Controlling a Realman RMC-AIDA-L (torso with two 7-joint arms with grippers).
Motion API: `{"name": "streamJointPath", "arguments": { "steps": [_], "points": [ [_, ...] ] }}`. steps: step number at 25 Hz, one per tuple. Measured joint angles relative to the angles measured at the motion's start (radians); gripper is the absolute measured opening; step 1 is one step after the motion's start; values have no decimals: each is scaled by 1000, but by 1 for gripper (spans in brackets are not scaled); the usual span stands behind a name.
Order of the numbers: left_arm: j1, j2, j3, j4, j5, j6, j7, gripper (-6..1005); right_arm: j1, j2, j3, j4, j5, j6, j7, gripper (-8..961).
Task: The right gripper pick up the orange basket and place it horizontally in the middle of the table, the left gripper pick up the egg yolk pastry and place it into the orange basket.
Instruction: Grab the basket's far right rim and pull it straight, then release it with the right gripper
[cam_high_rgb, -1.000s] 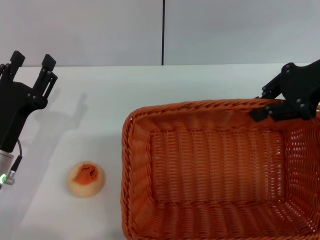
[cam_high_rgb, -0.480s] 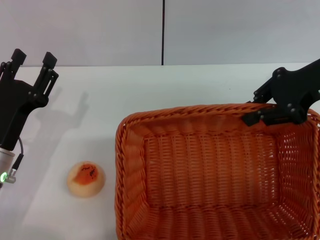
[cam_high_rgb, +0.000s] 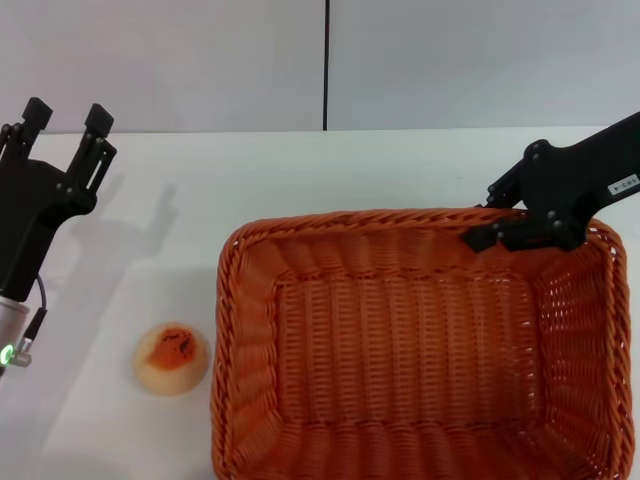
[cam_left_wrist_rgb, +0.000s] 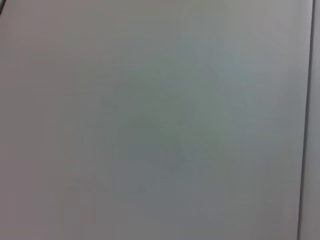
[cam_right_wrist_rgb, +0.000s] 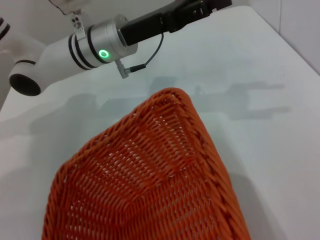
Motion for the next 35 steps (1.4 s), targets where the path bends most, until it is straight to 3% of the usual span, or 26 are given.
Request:
{"name": "streamJointPath", "arguments": {
  "steps": [12,23,35],
  "points": [
    [5,-1,1,0,0,-5,0,716,10,1,-12,22,-9,34,-24,160],
    [2,-2,2,1,0,-7,0,715,35,23,-12,28,-9,75,-37,158],
    [-1,-3,2,3,0,-18,0,715,45,25,-12,60,-9,109,-47,159]
  ]
}}
